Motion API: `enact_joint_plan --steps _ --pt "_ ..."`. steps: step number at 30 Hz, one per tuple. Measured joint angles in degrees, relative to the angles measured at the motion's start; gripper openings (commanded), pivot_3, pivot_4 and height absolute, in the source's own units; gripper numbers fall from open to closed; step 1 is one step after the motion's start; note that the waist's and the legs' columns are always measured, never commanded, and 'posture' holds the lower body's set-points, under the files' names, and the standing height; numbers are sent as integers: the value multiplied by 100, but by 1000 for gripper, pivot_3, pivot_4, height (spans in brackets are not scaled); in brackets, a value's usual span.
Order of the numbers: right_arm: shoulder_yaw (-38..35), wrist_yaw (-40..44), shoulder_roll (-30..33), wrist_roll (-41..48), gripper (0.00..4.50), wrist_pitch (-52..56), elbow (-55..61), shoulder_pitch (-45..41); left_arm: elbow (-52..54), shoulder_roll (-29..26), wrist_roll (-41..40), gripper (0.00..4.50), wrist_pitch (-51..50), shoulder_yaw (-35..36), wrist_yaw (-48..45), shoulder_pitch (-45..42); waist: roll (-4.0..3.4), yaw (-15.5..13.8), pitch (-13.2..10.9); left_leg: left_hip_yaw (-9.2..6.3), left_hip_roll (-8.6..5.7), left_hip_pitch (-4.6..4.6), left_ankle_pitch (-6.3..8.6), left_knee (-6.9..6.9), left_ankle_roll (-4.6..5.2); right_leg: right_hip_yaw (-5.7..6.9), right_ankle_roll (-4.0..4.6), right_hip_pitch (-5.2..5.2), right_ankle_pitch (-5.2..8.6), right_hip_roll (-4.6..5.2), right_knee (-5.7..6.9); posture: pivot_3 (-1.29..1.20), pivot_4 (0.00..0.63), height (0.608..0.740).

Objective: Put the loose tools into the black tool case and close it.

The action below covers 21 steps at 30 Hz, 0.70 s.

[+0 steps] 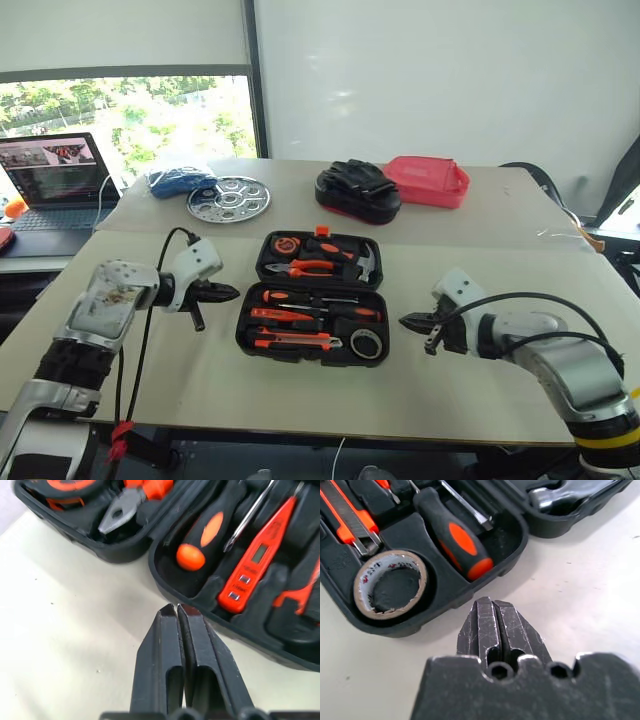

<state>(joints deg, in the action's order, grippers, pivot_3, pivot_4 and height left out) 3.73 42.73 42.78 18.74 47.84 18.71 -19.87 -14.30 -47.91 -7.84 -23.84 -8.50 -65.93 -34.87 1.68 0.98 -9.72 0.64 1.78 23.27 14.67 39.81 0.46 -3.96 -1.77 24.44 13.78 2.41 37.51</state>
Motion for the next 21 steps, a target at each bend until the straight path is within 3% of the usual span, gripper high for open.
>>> enact_joint_plan --steps 10,21 --pt "649 69 -236 -498 0 -549 -585 -265 257 192 221 87 -241 -187 174 164 0 -4 0 -1 0 2 0 1 0 0 1 2 -1 0 3 0 150 740" --pt "734 227 -246 -659 0 -568 -673 -403 521 243 209 87 -486 -156 188 383 0 -20 0 -2 0 3 0 1 0 2 1 2 -1 1 2 0 150 740"
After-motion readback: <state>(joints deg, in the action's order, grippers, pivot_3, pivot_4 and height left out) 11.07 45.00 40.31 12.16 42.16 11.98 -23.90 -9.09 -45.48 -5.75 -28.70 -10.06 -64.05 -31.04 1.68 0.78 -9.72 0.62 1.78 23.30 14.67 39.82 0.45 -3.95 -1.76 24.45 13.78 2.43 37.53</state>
